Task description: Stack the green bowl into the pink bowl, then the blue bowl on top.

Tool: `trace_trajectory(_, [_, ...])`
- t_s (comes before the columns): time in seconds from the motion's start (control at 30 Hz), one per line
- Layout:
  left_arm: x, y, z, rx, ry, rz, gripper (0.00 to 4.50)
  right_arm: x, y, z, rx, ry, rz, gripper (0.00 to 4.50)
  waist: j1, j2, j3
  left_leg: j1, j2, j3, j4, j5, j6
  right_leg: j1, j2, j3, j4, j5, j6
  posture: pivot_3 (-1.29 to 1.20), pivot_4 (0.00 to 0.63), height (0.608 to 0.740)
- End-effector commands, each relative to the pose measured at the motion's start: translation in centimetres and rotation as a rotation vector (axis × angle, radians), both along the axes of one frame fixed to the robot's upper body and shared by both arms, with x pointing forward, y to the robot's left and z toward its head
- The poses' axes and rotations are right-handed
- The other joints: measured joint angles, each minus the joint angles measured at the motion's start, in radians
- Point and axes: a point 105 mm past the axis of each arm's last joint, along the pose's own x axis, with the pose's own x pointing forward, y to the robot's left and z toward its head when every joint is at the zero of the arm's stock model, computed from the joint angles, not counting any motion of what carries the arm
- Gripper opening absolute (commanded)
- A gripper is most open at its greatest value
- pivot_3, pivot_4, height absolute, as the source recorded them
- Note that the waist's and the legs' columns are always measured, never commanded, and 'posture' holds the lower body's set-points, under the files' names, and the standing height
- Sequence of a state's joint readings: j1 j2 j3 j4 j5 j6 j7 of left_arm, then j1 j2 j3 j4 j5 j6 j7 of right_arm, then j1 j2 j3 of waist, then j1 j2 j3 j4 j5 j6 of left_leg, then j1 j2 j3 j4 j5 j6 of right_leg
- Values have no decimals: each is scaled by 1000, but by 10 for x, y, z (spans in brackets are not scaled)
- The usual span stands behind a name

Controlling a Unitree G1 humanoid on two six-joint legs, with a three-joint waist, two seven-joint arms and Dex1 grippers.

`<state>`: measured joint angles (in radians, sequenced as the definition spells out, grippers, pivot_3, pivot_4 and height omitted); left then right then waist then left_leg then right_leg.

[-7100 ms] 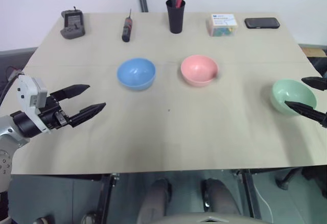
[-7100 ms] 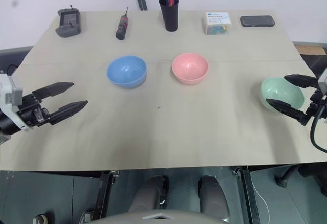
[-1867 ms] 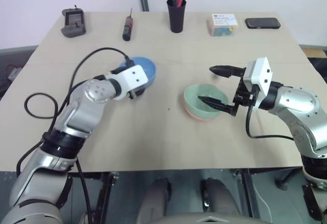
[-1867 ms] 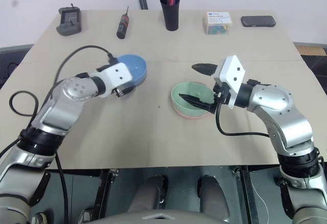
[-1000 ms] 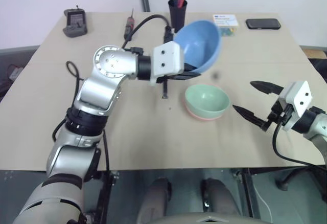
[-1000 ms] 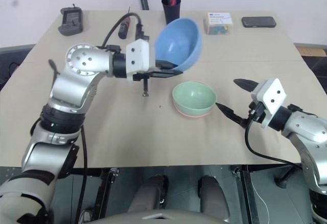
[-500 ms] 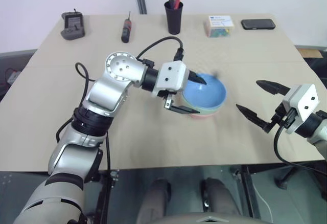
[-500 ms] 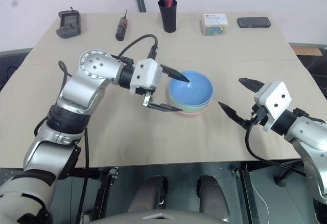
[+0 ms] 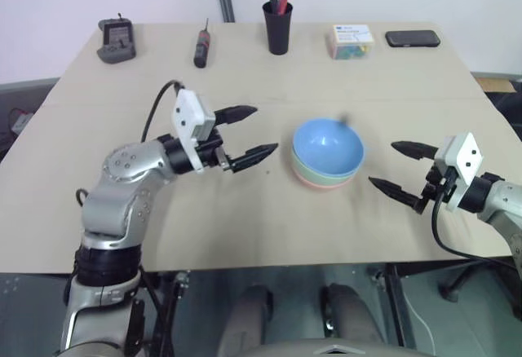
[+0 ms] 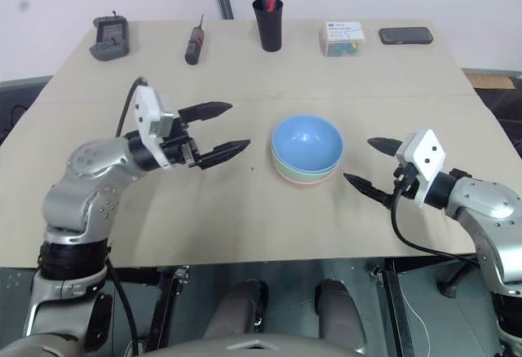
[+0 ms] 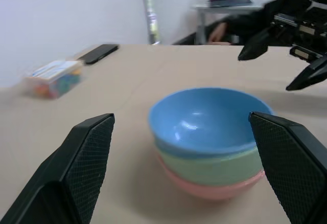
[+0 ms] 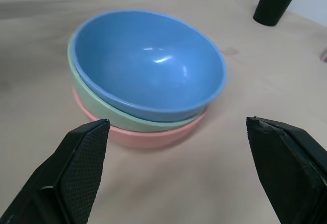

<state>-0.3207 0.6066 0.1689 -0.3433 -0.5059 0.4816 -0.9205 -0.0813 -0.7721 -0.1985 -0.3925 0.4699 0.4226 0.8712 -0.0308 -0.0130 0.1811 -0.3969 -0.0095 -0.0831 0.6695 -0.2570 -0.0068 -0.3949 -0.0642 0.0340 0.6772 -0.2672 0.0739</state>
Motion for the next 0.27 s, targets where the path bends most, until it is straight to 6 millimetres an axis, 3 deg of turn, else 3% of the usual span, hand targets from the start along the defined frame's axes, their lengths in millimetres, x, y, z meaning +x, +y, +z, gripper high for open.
trace_trajectory(0.03, [-25, 20, 4, 18, 13, 27, 4448, -1, -26, 17, -35, -64, -48, 4500, 0, 0, 0, 0, 0, 0, 0, 0, 0, 0, 0, 0, 0, 0, 0, 0, 150, 740])
trace_trajectory(0.17, [-48, 48, -11, 84, 82, 80, 4448, -15, -50, 22, -78, -8, -52, 4500, 4, 0, 0, 1, 1, 2, -1, 0, 0, 0, 0, 1, -1, 0, 0, 0, 150, 740])
trace_trajectory(0.27, [-57, 55, -25, 132, 163, 73, 4448, -13, -56, 25, -81, -10, -65, 4500, 4, 1, 0, 2, 1, 6, -1, 0, 0, 1, 0, 1, -1, 0, 0, 0, 150, 740])
